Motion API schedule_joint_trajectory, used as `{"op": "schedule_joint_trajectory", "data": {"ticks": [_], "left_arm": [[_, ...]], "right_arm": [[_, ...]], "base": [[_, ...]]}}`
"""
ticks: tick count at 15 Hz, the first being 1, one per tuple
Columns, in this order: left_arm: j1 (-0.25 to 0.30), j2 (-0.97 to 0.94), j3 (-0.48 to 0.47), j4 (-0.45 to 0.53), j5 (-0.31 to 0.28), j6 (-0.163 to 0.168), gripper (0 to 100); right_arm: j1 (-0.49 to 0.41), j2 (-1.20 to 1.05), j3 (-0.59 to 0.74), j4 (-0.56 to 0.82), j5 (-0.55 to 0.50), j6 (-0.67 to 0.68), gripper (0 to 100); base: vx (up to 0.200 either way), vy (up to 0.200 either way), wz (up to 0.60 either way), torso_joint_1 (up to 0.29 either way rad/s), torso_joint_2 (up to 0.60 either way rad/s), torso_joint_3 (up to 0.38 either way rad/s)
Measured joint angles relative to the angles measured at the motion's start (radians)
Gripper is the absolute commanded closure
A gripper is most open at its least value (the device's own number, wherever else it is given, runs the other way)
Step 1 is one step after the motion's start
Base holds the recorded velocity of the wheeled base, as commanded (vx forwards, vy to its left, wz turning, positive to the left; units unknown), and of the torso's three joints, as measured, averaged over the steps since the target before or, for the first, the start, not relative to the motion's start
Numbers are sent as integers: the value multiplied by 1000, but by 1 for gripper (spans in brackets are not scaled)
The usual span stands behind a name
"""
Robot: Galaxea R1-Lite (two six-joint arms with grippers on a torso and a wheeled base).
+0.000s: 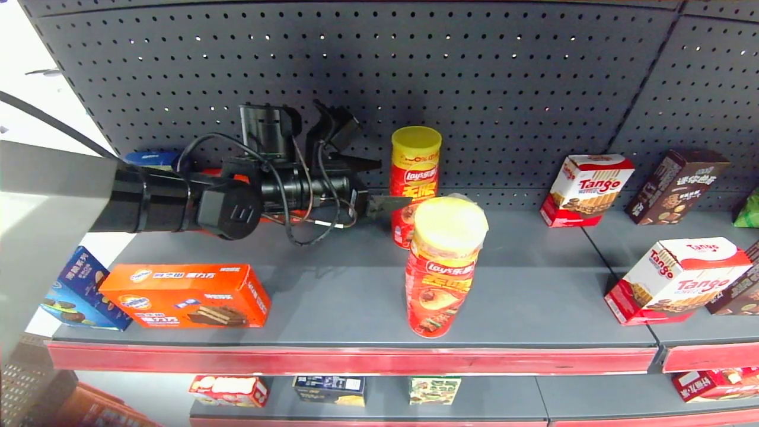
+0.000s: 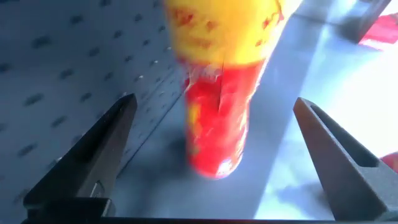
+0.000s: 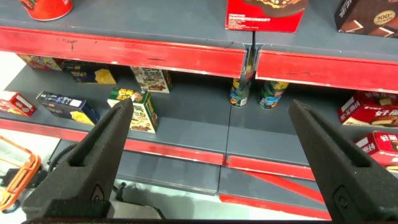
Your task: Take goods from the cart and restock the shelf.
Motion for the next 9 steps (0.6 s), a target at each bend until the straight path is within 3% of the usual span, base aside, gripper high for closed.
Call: {"op": "schedule_joint_trajectory", "data": {"ticks": [2,5,9], "left_arm": [[15,-36,52,2,48,89,0],[25,-60,91,3,124,191,0],[7,-64,106,0,178,216,0]], "right_arm": [[0,0,0,0,0,0,0],[0,0,0,0,0,0,0],[0,0,0,0,0,0,0]], "base": [[0,0,0,0,0,0],[0,0,0,0,0,0],[0,0,0,0,0,0]]}}
